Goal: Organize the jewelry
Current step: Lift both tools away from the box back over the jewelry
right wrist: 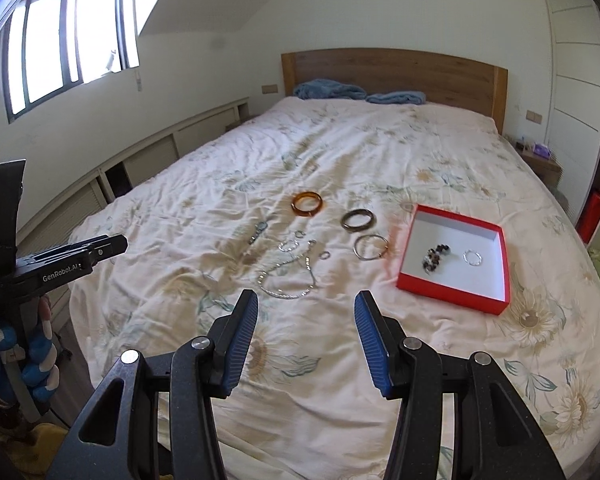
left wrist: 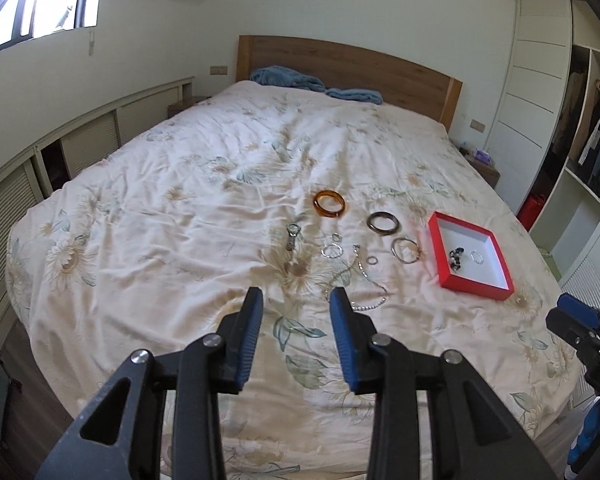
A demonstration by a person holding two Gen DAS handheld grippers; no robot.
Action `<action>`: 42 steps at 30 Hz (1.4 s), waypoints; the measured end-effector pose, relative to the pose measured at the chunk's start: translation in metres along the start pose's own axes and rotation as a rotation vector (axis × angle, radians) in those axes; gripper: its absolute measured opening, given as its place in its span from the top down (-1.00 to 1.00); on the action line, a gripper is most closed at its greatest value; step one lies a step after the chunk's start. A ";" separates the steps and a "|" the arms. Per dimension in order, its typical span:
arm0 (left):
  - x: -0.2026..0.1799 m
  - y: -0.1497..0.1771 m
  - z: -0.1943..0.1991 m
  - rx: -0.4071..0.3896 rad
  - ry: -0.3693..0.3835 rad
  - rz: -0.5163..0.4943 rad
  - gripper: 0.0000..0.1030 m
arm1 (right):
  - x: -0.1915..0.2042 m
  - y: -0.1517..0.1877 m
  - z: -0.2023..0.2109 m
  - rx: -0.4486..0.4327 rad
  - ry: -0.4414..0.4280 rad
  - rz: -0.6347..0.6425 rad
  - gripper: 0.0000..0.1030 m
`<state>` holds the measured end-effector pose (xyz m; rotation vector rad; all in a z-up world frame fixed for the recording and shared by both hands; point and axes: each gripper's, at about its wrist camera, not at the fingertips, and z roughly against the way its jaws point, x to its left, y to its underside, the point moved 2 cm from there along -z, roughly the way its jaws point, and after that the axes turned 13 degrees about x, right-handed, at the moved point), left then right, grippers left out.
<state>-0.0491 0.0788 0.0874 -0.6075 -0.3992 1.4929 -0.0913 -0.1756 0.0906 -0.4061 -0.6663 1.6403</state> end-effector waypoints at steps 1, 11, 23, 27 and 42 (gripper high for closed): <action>0.001 0.001 0.001 -0.002 0.002 0.003 0.36 | 0.002 0.001 0.001 -0.003 -0.002 0.004 0.02; 0.004 0.005 0.004 -0.003 0.001 0.000 0.36 | 0.001 0.000 -0.003 -0.008 -0.018 0.009 0.03; -0.003 -0.008 -0.057 0.116 0.018 -0.002 0.36 | -0.023 -0.009 -0.059 0.088 -0.040 -0.013 0.14; -0.006 -0.013 -0.084 0.159 0.025 -0.012 0.36 | -0.030 -0.016 -0.080 0.123 -0.040 -0.002 0.18; -0.016 -0.064 -0.192 0.261 0.073 -0.056 0.38 | -0.072 -0.062 -0.172 0.244 -0.052 -0.022 0.41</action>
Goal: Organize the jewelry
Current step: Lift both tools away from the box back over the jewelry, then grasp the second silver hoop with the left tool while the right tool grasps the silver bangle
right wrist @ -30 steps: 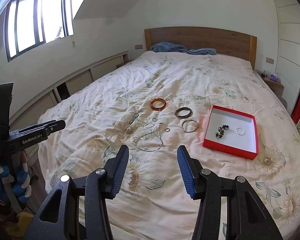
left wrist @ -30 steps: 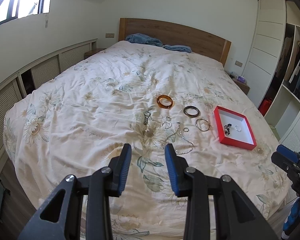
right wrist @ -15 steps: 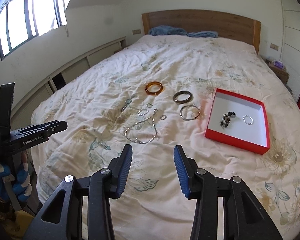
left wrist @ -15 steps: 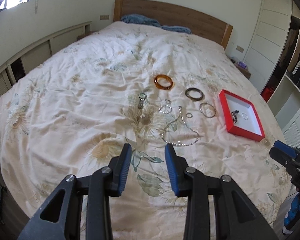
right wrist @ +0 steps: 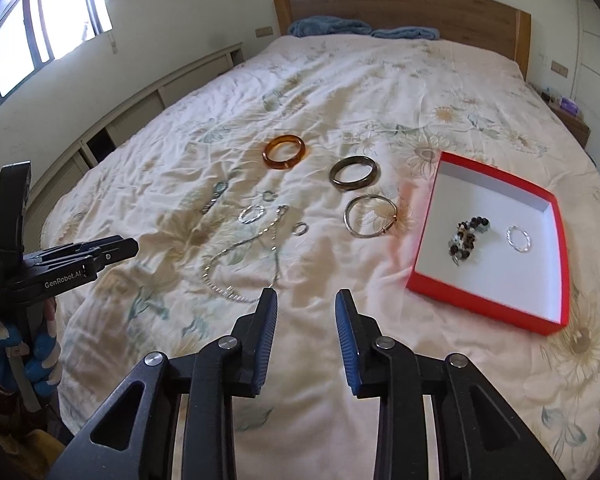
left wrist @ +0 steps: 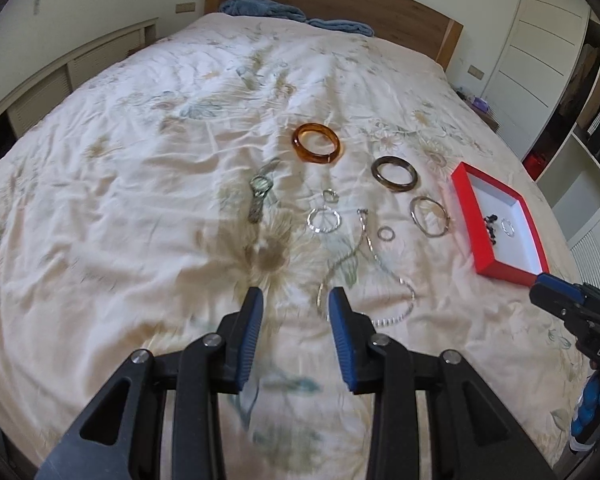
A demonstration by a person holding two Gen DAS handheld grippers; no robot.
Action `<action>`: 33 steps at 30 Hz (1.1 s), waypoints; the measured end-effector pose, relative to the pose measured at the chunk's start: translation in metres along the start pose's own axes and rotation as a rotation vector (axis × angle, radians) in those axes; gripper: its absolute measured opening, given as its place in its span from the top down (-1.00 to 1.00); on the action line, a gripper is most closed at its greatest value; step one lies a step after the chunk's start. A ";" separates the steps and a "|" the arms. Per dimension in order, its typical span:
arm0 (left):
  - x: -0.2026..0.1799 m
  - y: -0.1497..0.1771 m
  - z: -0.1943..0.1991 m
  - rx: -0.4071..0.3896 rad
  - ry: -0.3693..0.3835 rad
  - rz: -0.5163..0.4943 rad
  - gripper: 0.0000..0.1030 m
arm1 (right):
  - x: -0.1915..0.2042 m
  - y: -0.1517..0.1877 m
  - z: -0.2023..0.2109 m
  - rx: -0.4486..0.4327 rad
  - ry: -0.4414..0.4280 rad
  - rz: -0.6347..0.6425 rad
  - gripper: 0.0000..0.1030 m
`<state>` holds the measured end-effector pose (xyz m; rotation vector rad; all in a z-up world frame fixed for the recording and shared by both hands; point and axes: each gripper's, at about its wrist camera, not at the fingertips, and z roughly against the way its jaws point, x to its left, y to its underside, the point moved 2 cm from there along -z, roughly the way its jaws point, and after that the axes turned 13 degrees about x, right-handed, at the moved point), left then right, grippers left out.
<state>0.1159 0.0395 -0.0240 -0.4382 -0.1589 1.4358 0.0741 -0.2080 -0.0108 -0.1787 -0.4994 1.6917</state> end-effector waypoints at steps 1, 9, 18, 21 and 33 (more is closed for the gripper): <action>0.000 -0.008 -0.007 0.004 0.002 -0.005 0.38 | -0.003 -0.009 -0.007 0.010 0.002 0.001 0.41; -0.007 -0.058 -0.067 0.061 0.028 -0.042 0.38 | -0.025 -0.060 -0.061 0.089 0.024 0.000 0.41; -0.007 -0.093 -0.129 0.128 0.033 -0.043 0.38 | -0.039 -0.092 -0.111 0.170 0.043 0.008 0.41; -0.007 -0.099 -0.145 0.148 0.022 -0.050 0.38 | -0.043 -0.098 -0.124 0.195 0.044 0.005 0.41; -0.007 -0.106 -0.169 0.185 0.016 -0.064 0.60 | -0.036 -0.114 -0.166 0.300 0.034 0.046 0.54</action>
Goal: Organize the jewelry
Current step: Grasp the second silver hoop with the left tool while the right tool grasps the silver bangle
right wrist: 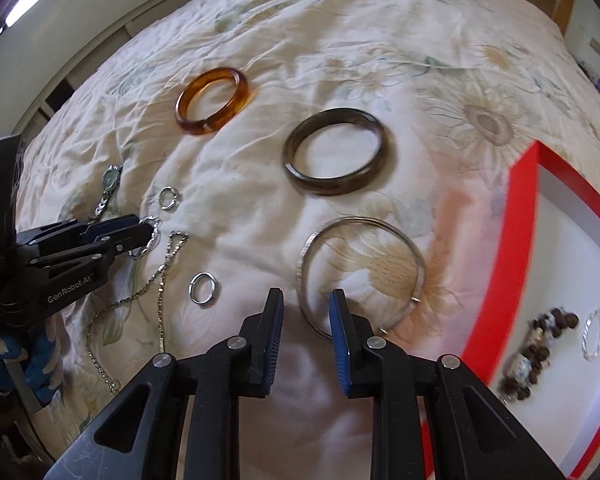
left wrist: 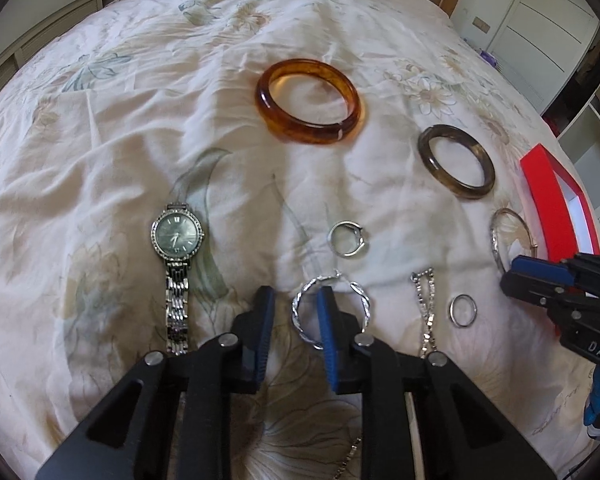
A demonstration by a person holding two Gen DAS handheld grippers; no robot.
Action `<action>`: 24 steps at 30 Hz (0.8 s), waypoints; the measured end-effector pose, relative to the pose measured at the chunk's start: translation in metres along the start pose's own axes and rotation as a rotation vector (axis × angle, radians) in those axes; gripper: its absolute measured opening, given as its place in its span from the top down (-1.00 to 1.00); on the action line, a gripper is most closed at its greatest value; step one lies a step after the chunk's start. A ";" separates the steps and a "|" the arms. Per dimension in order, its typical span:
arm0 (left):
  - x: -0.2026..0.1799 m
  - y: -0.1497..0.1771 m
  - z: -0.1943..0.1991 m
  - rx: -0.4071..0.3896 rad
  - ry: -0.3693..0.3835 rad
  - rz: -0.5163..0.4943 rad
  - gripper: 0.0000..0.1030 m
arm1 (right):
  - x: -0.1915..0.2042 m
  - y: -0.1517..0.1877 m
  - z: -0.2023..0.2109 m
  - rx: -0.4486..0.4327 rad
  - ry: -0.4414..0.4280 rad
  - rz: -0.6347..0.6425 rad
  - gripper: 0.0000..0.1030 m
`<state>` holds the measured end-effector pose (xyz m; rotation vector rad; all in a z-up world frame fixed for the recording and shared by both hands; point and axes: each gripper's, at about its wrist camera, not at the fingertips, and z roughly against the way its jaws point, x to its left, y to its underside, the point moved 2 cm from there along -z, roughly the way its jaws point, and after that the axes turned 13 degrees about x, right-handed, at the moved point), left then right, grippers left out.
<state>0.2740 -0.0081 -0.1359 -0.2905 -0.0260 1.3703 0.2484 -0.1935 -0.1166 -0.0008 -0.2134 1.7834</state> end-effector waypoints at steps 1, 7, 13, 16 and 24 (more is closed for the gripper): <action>0.000 0.000 0.000 0.000 0.000 -0.002 0.60 | 0.001 -0.002 -0.004 0.009 0.004 0.002 0.54; -0.002 0.000 -0.004 0.001 -0.011 -0.020 0.60 | -0.001 -0.009 -0.016 0.025 -0.006 -0.025 0.54; -0.005 0.000 -0.003 -0.026 -0.050 -0.026 0.86 | -0.004 -0.011 -0.022 0.007 -0.026 -0.042 0.64; -0.008 0.000 0.000 -0.035 -0.061 -0.025 0.88 | -0.007 -0.009 -0.020 -0.010 -0.035 -0.048 0.86; -0.009 0.008 0.031 -0.080 -0.097 -0.006 0.89 | -0.014 0.014 0.016 -0.107 -0.130 -0.078 0.92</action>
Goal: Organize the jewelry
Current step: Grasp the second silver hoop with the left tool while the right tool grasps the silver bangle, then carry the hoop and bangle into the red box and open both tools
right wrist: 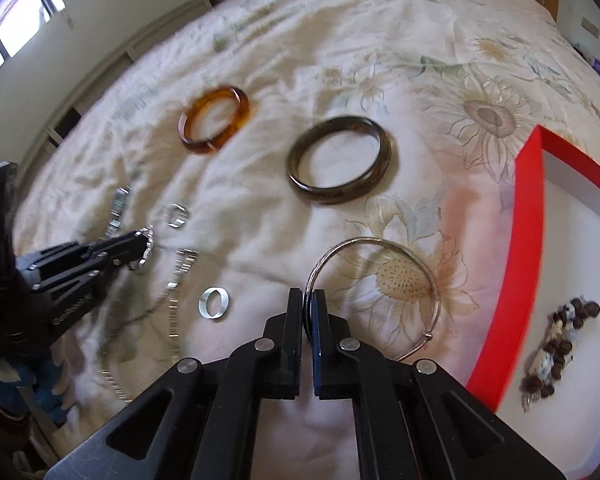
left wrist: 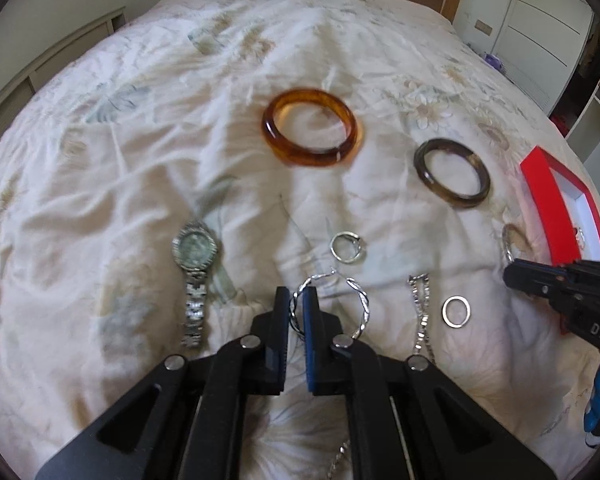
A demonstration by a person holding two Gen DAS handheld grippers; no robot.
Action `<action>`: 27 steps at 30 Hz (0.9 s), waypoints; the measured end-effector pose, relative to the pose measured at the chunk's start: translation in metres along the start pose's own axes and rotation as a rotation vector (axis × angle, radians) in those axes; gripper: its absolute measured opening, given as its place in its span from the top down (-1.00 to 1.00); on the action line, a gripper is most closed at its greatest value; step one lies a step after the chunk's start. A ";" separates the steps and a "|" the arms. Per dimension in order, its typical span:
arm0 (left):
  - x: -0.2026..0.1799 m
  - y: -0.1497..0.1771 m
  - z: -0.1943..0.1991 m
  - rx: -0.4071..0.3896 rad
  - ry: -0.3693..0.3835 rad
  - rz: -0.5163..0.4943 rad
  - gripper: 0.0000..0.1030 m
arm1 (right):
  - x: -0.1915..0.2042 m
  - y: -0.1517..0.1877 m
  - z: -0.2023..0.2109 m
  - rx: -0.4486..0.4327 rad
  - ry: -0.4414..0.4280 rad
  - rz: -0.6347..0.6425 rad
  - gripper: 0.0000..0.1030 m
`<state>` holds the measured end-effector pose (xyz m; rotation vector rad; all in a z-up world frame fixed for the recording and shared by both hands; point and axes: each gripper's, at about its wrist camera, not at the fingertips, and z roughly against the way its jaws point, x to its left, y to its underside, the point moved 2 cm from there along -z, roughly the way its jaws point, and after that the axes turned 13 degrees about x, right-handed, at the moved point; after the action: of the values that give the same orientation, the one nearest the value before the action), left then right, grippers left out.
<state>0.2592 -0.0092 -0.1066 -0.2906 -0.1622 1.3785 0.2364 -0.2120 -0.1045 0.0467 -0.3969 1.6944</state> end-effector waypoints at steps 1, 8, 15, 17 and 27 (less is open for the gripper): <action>0.001 0.001 0.005 -0.006 -0.002 0.001 0.89 | 0.001 0.003 0.006 -0.015 -0.018 -0.008 0.92; -0.001 0.015 0.055 -0.059 -0.020 -0.002 0.89 | 0.026 0.022 0.043 -0.099 -0.133 -0.038 0.92; -0.002 0.042 0.106 -0.114 -0.027 0.004 0.89 | 0.052 0.060 0.081 -0.148 -0.188 -0.030 0.92; -0.003 0.053 0.120 -0.129 -0.026 0.005 0.89 | 0.059 0.072 0.092 -0.162 -0.184 -0.022 0.92; -0.038 0.088 0.168 -0.188 0.013 -0.039 0.89 | 0.053 0.119 0.153 -0.270 -0.139 -0.039 0.92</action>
<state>0.1216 -0.0140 0.0295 -0.4505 -0.2862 1.3247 0.0832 -0.2185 0.0253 -0.0260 -0.7219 1.5914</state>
